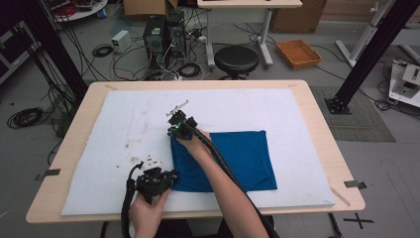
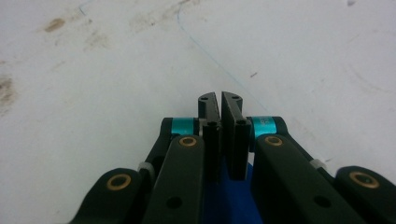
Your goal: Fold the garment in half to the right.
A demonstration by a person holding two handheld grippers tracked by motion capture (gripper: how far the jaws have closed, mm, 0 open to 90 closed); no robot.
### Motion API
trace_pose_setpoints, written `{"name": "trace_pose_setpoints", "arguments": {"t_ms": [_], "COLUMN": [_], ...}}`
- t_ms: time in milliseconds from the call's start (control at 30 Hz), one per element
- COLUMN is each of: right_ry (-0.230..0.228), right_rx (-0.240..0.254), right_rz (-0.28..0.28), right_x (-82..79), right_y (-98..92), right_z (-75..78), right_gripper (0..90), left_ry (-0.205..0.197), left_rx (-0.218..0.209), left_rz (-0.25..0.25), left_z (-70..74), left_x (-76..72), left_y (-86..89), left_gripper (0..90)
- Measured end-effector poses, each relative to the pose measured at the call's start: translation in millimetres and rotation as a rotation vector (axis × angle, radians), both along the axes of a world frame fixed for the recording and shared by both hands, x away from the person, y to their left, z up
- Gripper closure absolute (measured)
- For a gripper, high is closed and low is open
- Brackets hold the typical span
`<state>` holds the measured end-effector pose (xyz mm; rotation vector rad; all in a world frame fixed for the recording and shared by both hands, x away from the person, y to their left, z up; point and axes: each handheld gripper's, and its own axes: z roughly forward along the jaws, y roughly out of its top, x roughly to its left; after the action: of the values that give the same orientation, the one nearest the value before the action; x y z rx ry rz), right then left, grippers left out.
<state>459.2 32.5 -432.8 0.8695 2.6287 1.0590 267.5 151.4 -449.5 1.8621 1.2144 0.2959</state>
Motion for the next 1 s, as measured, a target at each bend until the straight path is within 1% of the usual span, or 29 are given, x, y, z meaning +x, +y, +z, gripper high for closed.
{"name": "trace_pose_setpoints", "arguments": {"t_ms": [33, 100, 200, 267, 400, 467, 567, 700, 733, 833, 867, 1000], "right_ry": [0.007, -0.003, -0.008, -0.021, -0.017, -0.017, -0.021, -0.012, -0.012, -0.007, -0.012, -0.009], "right_rx": [0.011, 0.031, 0.063, 0.075, 0.123, 0.141, 0.149, 0.178, 0.181, 0.189, 0.188, 0.188], "right_rz": [-0.003, -0.001, 0.002, 0.013, 0.017, 0.02, 0.022, 0.023, 0.021, 0.016, 0.011, -0.006], "right_x": [-1.2, -2.1, -3.5, -4.5, -5.4, -5.7, -5.7, -5.5, -5.6, -5.8, -5.8, -6.1], "right_y": [-0.8, -3.8, -10.5, -16.0, -31.2, -40.6, -55.9, -80.9, -87.5, -107.5, -114.0, -139.0], "right_z": [2.6, 8.1, 17.7, 23.9, 35.3, 40.6, 47.8, 57.5, 59.7, 65.2, 66.5, 70.0], "right_gripper": [87.4, 87.4, 87.3, 87.3, 87.3, 87.3, 87.3, 87.3, 87.3, 87.3, 87.3, 87.3], "left_ry": [-0.002, -0.01, -0.018, -0.034, -0.072, -0.088, -0.114, -0.128, -0.127, -0.126, -0.127, -0.115], "left_rx": [0.001, -0.003, -0.023, -0.041, -0.067, -0.062, -0.08, -0.091, -0.101, -0.113, -0.117, -0.137], "left_rz": [0.0, -0.002, -0.004, -0.015, -0.048, -0.067, -0.105, -0.156, -0.168, -0.203, -0.213, -0.249], "left_z": [0.4, 0.8, 2.4, 6.0, 17.1, 21.8, 29.1, 35.6, 36.8, 38.9, 38.9, 38.5], "left_x": [-0.5, -1.1, -1.9, -2.9, -6.1, -7.6, -9.5, -8.6, -7.8, -4.1, -2.6, 3.0], "left_y": [-0.2, 0.3, 0.8, 1.1, -3.0, -7.2, -17.8, -37.1, -42.5, -58.5, -63.7, -84.6], "left_gripper": [83.1, 83.4, 83.8, 84.0, 84.2, 84.2, 84.3, 84.4, 84.5, 84.5, 84.5, 84.5]}}
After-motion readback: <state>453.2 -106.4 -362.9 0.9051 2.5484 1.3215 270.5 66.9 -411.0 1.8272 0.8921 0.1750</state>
